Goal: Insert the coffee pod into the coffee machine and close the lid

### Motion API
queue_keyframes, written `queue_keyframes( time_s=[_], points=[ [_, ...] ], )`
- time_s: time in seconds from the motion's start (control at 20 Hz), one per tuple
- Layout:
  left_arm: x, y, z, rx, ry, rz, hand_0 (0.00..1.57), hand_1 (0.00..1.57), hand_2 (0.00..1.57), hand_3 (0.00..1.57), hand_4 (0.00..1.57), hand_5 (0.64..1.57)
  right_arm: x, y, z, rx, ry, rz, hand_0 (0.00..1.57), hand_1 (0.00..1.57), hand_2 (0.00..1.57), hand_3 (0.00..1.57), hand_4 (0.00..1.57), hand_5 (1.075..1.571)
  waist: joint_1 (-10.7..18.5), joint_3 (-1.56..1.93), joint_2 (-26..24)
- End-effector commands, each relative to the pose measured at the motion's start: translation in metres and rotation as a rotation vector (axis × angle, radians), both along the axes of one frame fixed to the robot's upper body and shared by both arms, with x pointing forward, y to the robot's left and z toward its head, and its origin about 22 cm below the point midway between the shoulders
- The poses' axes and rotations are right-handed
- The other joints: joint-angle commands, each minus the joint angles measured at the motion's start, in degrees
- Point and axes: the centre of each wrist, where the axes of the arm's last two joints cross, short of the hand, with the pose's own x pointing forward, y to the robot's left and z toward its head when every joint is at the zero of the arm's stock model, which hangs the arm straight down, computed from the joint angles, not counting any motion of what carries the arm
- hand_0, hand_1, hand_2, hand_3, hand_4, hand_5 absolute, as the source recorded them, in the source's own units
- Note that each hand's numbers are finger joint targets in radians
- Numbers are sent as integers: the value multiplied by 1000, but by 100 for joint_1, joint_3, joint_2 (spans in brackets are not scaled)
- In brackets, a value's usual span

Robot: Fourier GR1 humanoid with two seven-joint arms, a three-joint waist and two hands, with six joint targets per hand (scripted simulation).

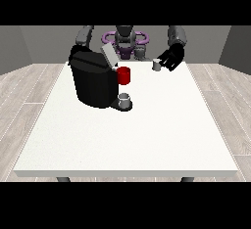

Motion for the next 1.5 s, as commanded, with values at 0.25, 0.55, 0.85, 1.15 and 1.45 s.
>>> queue_keyframes(
  time_s=[0.25,0.55,0.85,1.15,1.45],
  points=[
    [26,-39,70,-15,-49,-18,1272,1272,1342,1293,548,1571,8,2,-4,25,-27,16,0,0,0,0,495,1571,-175,1,104],
    [35,-9,124,-38,-143,99,1248,1248,1292,1237,515,1571,13,26,28,-5,-119,122,0,0,0,0,494,1571,-880,-2,463],
    [39,-13,146,-66,-190,89,1282,1282,1332,1269,479,1571,20,31,50,-22,-127,100,0,0,0,0,509,1571,-985,-2,579],
    [44,-39,146,-29,-185,114,1262,1262,1313,1244,507,1571,29,15,64,-24,-166,86,0,0,0,0,520,1571,-1073,0,716],
    [42,-27,143,-26,-200,77,1307,1307,1328,1239,487,1571,24,13,63,-15,-163,60,0,0,0,0,519,1571,-1004,-1,820]
  ],
)
